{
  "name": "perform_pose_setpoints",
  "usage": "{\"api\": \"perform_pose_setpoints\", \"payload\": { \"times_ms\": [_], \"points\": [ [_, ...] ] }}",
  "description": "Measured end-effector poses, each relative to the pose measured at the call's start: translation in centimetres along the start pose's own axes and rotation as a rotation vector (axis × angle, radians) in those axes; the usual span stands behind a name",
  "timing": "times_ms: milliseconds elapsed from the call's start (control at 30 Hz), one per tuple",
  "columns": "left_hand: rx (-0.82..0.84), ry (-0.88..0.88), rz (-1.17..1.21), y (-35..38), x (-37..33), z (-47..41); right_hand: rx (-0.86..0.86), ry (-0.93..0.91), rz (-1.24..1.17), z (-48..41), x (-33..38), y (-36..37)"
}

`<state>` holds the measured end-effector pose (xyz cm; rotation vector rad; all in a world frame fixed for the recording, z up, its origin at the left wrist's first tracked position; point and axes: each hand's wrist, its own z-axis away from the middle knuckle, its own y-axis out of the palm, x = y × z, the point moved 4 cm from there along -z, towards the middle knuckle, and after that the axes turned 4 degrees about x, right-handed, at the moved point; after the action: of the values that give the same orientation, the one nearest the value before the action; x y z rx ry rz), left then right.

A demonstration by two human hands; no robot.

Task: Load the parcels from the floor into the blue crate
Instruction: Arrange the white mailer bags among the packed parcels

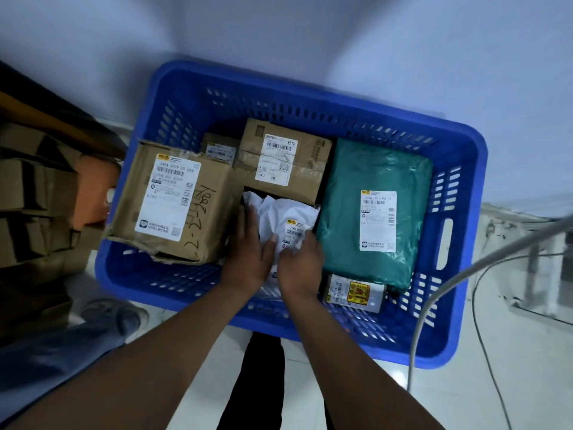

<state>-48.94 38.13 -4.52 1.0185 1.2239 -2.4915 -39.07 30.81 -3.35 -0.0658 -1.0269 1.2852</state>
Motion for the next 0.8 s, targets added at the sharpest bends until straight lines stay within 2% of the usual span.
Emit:
{"api": "perform_pose_setpoints", "payload": {
  "times_ms": [67,100,167,233,333,500,567,800],
  "points": [
    [0.024,0.035,-0.212,0.3,-1.1,-0.4,-0.101,-0.169,0.029,-0.3,1.7,-0.9],
    [0.096,0.051,-0.331,0.8,-1.2,-0.8,-0.086,-0.228,0.06,-0.6,2.4,-0.9],
    [0.255,0.088,-0.543,2.3,-0.2,-1.5,0.04,-0.277,0.154,-1.8,2.4,0.0],
    [0.347,0.118,-0.624,3.3,1.2,-2.4,0.181,-0.289,0.285,-3.0,1.4,1.1],
    [0.429,0.106,-0.596,3.8,2.1,-3.4,0.242,-0.293,0.318,-4.2,0.6,1.8],
    [0.395,0.075,-0.481,3.4,1.2,-3.4,0.349,-0.26,0.364,-5.1,1.5,1.3],
    [0.382,0.047,-0.425,2.9,0.7,-3.1,0.361,-0.202,0.311,-5.4,1.8,0.8],
    [0.444,0.034,-0.345,1.6,0.4,-2.2,0.455,-0.126,0.254,-5.8,1.4,0.4]
  ]
}}
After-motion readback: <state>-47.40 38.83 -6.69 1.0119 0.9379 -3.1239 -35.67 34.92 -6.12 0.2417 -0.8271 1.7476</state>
